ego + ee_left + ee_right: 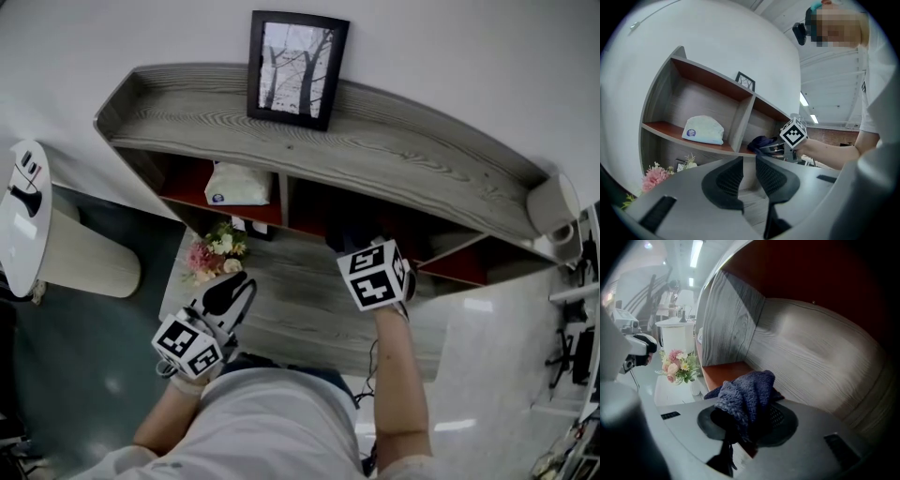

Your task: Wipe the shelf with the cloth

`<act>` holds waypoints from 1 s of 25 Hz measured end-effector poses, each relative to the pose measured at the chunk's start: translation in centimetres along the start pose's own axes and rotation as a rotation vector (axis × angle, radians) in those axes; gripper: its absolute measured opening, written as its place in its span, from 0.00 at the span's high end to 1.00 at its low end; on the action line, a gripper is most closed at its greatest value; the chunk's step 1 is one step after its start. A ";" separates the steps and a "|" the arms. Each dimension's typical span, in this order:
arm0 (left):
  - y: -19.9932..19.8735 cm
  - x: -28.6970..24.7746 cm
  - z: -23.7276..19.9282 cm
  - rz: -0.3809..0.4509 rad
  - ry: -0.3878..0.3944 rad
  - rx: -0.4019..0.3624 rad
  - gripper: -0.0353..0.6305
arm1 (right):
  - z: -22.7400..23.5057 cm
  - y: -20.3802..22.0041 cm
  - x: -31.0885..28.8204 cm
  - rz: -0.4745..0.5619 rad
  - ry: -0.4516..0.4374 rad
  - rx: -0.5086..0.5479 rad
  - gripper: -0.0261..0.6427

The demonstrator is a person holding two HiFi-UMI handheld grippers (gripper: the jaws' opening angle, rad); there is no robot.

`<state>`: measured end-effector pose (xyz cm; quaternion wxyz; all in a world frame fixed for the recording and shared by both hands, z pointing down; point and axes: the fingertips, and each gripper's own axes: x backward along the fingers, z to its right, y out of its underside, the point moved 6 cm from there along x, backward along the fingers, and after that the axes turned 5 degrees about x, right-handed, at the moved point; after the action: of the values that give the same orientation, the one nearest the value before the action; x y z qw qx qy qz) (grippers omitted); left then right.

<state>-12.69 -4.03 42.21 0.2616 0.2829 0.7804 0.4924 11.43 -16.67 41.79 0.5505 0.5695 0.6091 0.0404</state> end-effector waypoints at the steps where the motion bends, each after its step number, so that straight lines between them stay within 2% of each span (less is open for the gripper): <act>1: 0.0 0.1 -0.1 0.002 -0.006 0.003 0.81 | -0.1 -0.4 -0.3 0.000 0.005 0.022 0.80; 18: 0.4 1.1 -0.7 0.021 -0.067 0.032 0.81 | -1.0 -6.6 -6.6 0.073 -0.029 0.130 0.82; 25: 0.5 1.3 -0.5 0.023 -0.074 0.034 0.81 | -2.4 -7.0 -6.4 0.090 0.013 0.134 0.83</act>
<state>-13.83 -3.28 42.71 0.2798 0.3145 0.7751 0.4711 3.53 -22.38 42.01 0.5047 0.6315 0.5880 0.0280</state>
